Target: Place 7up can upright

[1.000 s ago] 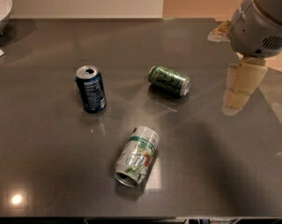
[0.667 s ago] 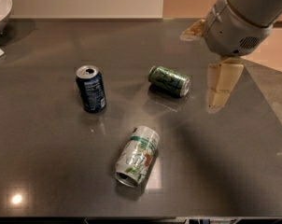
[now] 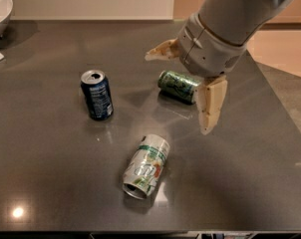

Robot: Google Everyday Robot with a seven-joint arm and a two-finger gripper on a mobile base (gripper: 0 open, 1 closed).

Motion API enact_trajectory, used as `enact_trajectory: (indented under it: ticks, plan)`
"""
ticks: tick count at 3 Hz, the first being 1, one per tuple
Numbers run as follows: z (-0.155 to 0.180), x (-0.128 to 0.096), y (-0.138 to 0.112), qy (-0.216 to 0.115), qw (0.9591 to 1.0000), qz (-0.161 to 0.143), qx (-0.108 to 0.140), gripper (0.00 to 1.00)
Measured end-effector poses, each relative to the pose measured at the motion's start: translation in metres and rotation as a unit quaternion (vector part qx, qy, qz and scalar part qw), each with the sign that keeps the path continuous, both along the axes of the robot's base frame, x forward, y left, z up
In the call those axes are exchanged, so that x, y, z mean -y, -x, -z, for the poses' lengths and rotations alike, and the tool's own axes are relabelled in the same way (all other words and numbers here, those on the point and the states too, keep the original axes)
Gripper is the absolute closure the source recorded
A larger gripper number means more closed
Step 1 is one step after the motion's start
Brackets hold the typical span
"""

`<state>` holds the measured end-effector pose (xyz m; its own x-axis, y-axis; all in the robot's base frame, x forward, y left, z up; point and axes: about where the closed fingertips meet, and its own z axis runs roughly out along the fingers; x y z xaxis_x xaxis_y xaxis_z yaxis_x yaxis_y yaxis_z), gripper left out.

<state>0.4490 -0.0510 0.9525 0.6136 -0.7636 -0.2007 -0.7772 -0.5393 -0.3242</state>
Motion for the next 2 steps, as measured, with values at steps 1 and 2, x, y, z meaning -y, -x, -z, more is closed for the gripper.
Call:
enact_trajectory:
  ticks: [1, 2]
  plan:
    - [0.022, -0.022, 0.016, 0.033, 0.9959, -0.084, 0.004, 0.00]
    - [0.047, -0.034, 0.037, 0.073, 0.9857, -0.152, 0.006, 0.00]
